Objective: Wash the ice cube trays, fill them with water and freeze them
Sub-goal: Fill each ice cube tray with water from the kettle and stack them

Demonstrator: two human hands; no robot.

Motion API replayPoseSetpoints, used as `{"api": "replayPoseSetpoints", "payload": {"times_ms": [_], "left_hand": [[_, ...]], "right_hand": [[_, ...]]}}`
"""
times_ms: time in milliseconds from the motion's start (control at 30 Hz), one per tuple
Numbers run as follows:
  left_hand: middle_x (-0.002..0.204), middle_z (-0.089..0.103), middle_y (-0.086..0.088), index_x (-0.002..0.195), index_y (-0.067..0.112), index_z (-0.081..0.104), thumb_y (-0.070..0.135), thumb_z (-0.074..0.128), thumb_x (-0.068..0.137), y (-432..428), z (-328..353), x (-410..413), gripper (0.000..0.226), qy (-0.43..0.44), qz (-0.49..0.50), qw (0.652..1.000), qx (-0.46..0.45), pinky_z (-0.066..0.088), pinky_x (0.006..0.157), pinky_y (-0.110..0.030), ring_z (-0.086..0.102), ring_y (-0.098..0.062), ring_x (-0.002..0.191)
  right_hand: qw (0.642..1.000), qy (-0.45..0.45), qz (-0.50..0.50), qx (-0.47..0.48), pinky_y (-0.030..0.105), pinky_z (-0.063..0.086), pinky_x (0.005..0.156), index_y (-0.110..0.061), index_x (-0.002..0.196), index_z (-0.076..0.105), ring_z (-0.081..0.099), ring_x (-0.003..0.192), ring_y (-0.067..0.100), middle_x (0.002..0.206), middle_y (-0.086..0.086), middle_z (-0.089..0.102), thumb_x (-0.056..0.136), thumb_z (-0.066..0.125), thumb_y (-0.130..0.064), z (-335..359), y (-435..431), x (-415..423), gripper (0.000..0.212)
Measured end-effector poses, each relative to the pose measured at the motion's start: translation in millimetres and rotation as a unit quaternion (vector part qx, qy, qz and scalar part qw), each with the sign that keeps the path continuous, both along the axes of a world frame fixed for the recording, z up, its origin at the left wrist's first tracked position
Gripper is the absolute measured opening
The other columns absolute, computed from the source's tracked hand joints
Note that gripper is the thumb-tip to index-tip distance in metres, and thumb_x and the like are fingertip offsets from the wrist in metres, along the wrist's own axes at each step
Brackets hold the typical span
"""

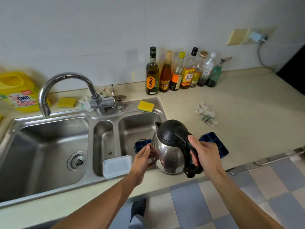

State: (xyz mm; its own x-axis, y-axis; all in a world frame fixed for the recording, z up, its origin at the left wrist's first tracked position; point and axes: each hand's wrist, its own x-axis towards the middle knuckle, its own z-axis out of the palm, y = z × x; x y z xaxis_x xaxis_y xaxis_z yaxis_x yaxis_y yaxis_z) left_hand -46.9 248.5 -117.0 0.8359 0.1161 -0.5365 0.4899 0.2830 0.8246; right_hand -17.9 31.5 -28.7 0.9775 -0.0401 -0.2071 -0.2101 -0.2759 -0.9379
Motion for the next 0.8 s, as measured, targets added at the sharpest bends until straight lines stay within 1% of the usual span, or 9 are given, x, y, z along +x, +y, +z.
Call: {"api": "replayPoseSetpoints", "payload": {"times_ms": [67,100,200,333,367,433,533,667,800], "left_hand": [[0.111,0.074,-0.006,0.103,0.030,0.074,0.039,0.041,0.107,-0.3,0.3,-8.3,0.035,-0.006,-0.013,1.000,-0.010,0.056,0.096,-0.047,0.065,-0.029,0.113],[0.113,0.073,-0.008,0.103,0.028,0.074,0.040,0.042,0.106,-0.5,-0.6,-12.1,0.034,-0.003,-0.015,1.000,-0.014,0.057,0.093,-0.045,0.064,-0.030,0.114],[0.122,0.068,-0.013,0.113,0.019,0.068,0.040,0.044,0.105,-1.0,-3.6,-19.6,0.033,0.001,-0.007,0.999,-0.033,0.052,0.088,-0.040,0.062,-0.033,0.116],[0.121,0.070,-0.012,0.122,0.015,0.063,0.038,0.045,0.106,4.3,-12.0,-20.0,0.033,0.004,0.011,0.999,-0.042,0.050,0.087,-0.038,0.063,-0.032,0.116],[0.121,0.071,-0.011,0.122,0.016,0.063,0.038,0.046,0.106,6.2,-13.7,-19.8,0.033,0.009,0.014,0.999,-0.047,0.051,0.088,-0.039,0.064,-0.032,0.116],[0.121,0.071,-0.011,0.123,0.018,0.063,0.037,0.047,0.105,9.6,-15.9,-19.8,0.031,0.022,0.018,0.998,-0.058,0.053,0.094,-0.042,0.064,-0.031,0.116],[0.124,0.068,-0.014,0.125,0.016,0.062,0.035,0.048,0.105,13.6,-20.0,-20.3,0.031,0.034,0.021,0.996,-0.075,0.050,0.103,-0.046,0.063,-0.032,0.118],[0.122,0.070,-0.014,0.125,0.014,0.061,0.034,0.047,0.105,18.9,-20.9,-19.0,0.032,0.038,0.028,0.995,-0.093,0.051,0.101,-0.045,0.064,-0.031,0.117],[0.123,0.069,-0.014,0.127,0.014,0.060,0.035,0.045,0.106,20.9,-21.3,-16.9,0.034,0.039,0.019,0.995,-0.094,0.047,0.107,-0.047,0.063,-0.031,0.118]], "right_hand": [[1.000,0.002,0.011,-0.011,0.022,0.044,0.043,-0.019,0.047,0.060,0.049,0.038,0.017,0.044,0.007,0.054,0.091,0.067,-0.052,5.2,0.9,-0.5,0.056],[1.000,0.002,0.017,-0.015,0.022,0.044,0.042,-0.019,0.048,0.061,0.049,0.038,0.017,0.044,0.006,0.054,0.091,0.067,-0.052,7.5,1.5,-0.2,0.055],[0.998,-0.004,0.043,-0.035,0.022,0.043,0.041,-0.019,0.046,0.061,0.048,0.037,0.016,0.044,0.005,0.054,0.091,0.068,-0.051,11.9,6.6,0.8,0.055],[0.997,0.002,0.057,-0.049,0.022,0.042,0.042,-0.018,0.045,0.059,0.048,0.037,0.017,0.043,0.005,0.053,0.091,0.068,-0.050,13.9,15.1,3.1,0.057],[0.997,0.004,0.058,-0.053,0.022,0.042,0.043,-0.018,0.045,0.059,0.048,0.037,0.017,0.043,0.005,0.053,0.091,0.068,-0.050,13.8,17.0,4.2,0.057],[0.996,0.009,0.062,-0.062,0.022,0.043,0.043,-0.018,0.045,0.059,0.049,0.038,0.016,0.043,0.006,0.053,0.091,0.068,-0.051,13.8,20.9,6.4,0.057],[0.994,0.015,0.073,-0.075,0.023,0.044,0.043,-0.019,0.045,0.059,0.050,0.039,0.016,0.044,0.005,0.055,0.090,0.068,-0.052,13.5,27.2,9.3,0.057],[0.994,0.028,0.075,-0.079,0.023,0.045,0.044,-0.018,0.046,0.059,0.050,0.039,0.017,0.045,0.007,0.055,0.089,0.069,-0.052,14.0,33.9,14.1,0.056],[0.993,0.039,0.078,-0.081,0.023,0.045,0.043,-0.018,0.046,0.060,0.049,0.039,0.018,0.045,0.008,0.055,0.090,0.069,-0.051,18.5,39.6,20.5,0.056]]}}
